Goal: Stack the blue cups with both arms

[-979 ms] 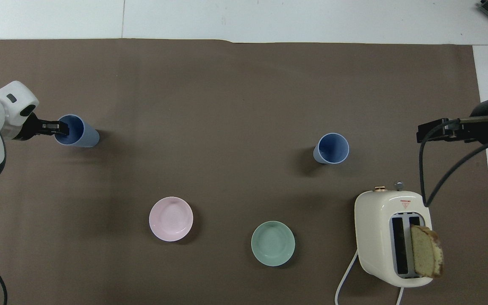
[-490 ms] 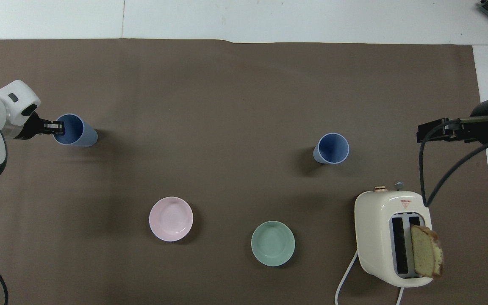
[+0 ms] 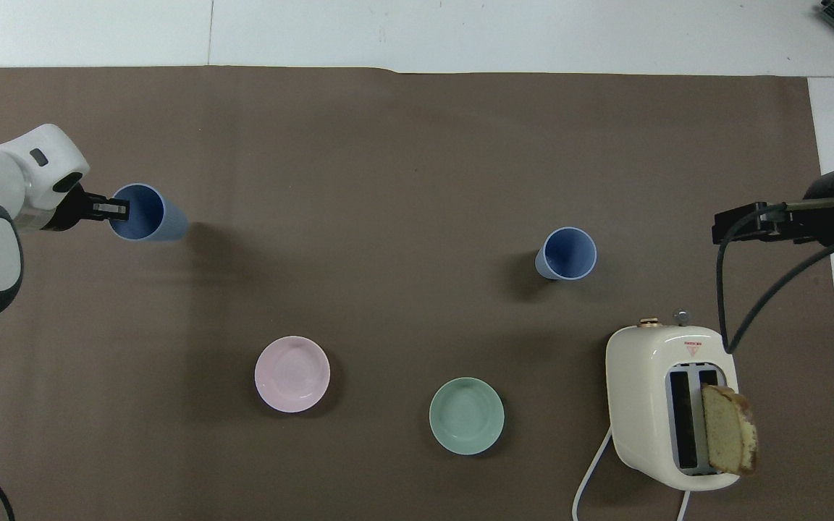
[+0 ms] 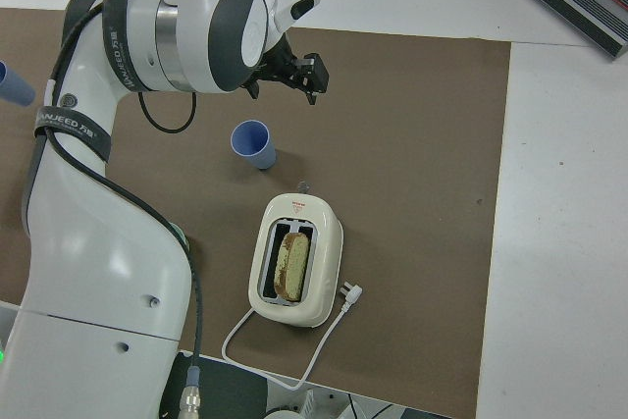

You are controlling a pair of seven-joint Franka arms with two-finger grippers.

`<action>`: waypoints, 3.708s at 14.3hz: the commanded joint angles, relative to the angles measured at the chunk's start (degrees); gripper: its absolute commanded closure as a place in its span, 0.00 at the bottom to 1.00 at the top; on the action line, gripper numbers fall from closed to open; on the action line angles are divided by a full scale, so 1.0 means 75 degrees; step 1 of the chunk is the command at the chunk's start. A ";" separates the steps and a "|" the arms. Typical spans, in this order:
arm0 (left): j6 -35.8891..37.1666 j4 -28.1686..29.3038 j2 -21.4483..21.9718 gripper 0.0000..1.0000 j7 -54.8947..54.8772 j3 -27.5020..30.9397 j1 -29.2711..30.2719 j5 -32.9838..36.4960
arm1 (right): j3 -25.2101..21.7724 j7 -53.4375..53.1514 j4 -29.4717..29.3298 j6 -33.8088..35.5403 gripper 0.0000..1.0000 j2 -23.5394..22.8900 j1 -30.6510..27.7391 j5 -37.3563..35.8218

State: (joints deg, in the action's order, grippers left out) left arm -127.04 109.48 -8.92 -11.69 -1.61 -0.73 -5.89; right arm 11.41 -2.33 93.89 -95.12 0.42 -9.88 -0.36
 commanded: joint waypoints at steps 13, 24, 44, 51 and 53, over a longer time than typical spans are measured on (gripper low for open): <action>-0.1343 0.0367 -0.0487 1.00 0.3714 0.0086 -0.3523 0.0012 | 0.0049 0.0252 0.0196 0.0026 0.00 0.0201 -0.0136 0.0154; -0.1202 0.0414 -0.0452 0.00 0.3926 0.0086 -0.3793 0.0012 | 0.0037 0.0229 0.0512 -0.0278 0.00 0.0283 -0.0136 0.0201; 0.3728 -0.2830 0.0756 0.00 0.0845 0.0133 -0.0419 0.0680 | 0.0049 -0.0299 0.2352 -0.3806 0.00 -0.1721 0.0942 0.0283; 0.4540 -0.3290 0.0790 0.00 0.0214 0.0145 0.0004 0.0644 | 0.0061 -0.0111 0.2341 -0.3841 0.74 -0.1744 0.0942 0.0283; 0.4539 -0.3196 0.0861 0.00 0.0152 0.0157 0.0016 0.0645 | 0.0061 -0.0111 0.2294 -0.3841 1.00 -0.1767 0.0942 0.0271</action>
State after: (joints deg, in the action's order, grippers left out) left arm -94.46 86.09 -2.32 -9.19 0.17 -1.65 -1.66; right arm 11.64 -4.24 110.37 -122.77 -13.50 -2.46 0.90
